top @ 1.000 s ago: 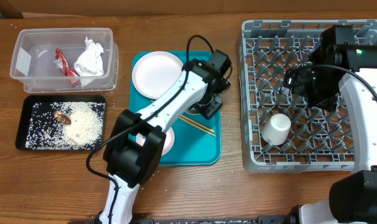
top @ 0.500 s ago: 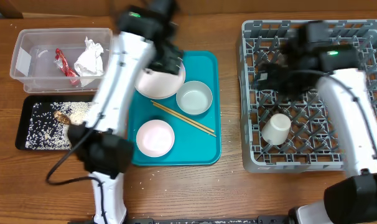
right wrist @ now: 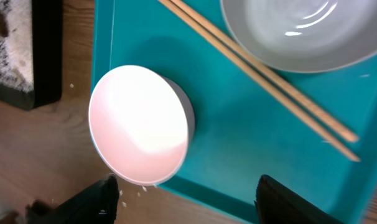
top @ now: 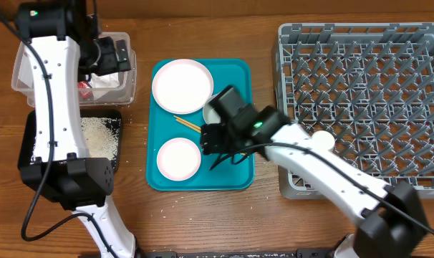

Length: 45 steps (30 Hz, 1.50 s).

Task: Sort waste into correct bins and load items into the dishwasher
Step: 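Grasp the pink bowl on the teal tray with right gripper, then carry the pink bowl to the back of the dish rack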

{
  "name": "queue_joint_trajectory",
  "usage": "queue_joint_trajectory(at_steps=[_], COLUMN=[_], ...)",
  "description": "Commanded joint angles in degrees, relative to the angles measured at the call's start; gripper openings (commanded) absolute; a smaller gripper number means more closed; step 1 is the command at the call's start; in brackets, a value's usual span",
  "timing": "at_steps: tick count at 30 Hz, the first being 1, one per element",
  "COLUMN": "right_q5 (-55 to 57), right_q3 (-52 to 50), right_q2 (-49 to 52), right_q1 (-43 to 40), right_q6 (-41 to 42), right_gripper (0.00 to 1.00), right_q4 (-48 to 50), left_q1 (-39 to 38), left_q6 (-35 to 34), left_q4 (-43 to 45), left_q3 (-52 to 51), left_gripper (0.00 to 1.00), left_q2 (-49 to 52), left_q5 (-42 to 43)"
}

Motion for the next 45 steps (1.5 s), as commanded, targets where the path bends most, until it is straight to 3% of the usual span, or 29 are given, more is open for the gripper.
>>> queue_joint_trajectory(at_steps=[1,10,18,23,30,34,40,45], right_q5=[2.80,1.60,1.01,1.01,10.69,28.98,68.67,78.82], right_q3=[-0.92,-0.90,-0.90,-0.52,10.58,16.79,16.37,15.85], right_q2=[4.83,13.05,13.73,13.44,2.40,-4.94,-8.13,-4.04], right_q1=[1.64,2.93,3.28,3.67,3.65,3.04,-2.93,-12.59], right_q6=[4.74,6.23,6.21,5.95,-0.33,-0.46,3.41,-1.36], right_gripper=[0.69,0.45,0.04,0.04,0.04,0.04,0.04,0.04], right_q4=[2.47,6.97,6.64,4.52,-11.43,-20.35,-22.62,-13.20], left_q1=[1.44,1.62,1.57,1.57,1.57,1.57,1.57,1.57], left_q6=[-0.79,-0.79,-0.79,-0.79,-0.79,-0.79,-0.79,-0.79], left_q4=[-0.15,-0.13,-0.13,-0.13,-0.13,-0.13,-0.13,-0.13], left_q3=[0.79,0.76,0.76,0.76,0.76,0.76,0.76,0.76], left_gripper=[1.00,1.00,1.00,1.00,1.00,1.00,1.00,1.00], left_q2=[-1.31,-1.31,-1.31,-1.31,-1.31,-1.31,-1.31,-1.31], left_q5=[0.44,0.44,0.44,0.44,0.44,0.44,0.44,0.44])
